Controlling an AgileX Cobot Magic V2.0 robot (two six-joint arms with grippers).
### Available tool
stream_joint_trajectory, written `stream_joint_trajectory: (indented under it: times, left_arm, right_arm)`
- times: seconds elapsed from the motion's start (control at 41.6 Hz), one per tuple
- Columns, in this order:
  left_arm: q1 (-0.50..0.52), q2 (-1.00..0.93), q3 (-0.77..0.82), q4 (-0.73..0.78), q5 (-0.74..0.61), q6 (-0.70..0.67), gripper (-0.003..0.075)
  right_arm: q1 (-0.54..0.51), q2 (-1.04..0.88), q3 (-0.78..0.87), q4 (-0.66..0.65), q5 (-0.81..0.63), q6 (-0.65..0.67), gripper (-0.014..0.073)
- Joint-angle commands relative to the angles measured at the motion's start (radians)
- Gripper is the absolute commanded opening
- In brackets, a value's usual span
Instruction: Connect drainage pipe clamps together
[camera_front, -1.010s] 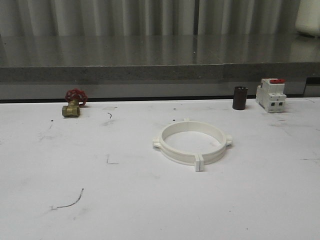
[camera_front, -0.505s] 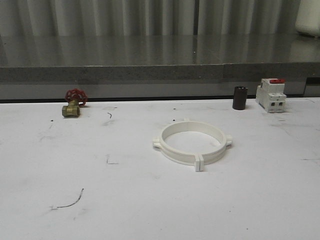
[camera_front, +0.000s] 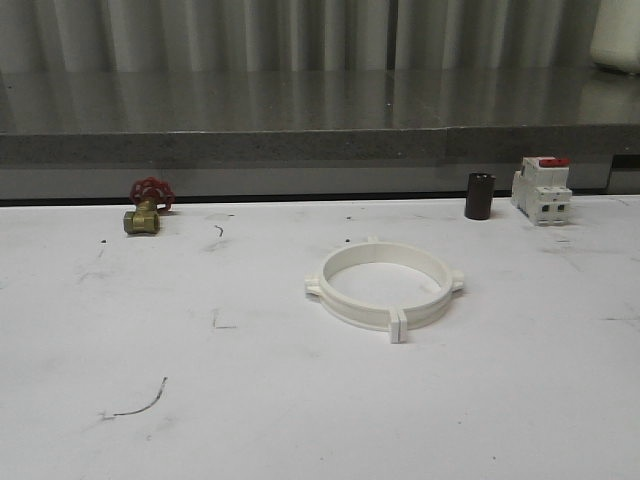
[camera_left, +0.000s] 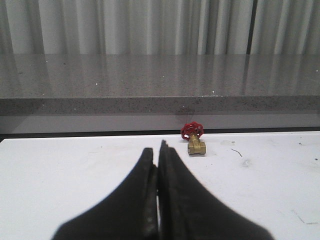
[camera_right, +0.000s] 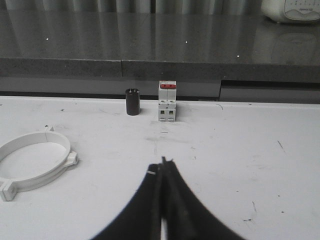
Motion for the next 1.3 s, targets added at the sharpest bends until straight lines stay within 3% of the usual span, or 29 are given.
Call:
stream_joint_trajectory:
  times: [0.0, 1.275]
  left_arm:
    - [0.0, -0.012, 0.023, -0.002, -0.071, -0.009, -0.002]
    - [0.0, -0.01, 0.023, -0.002, -0.071, -0.009, -0.002]
  right_arm:
    - [-0.006, -0.047, 0.037, 0.003, -0.152, -0.005, -0.0069]
    - [-0.009, -0.051, 0.071, -0.078, -0.218, 0.077, -0.0069]
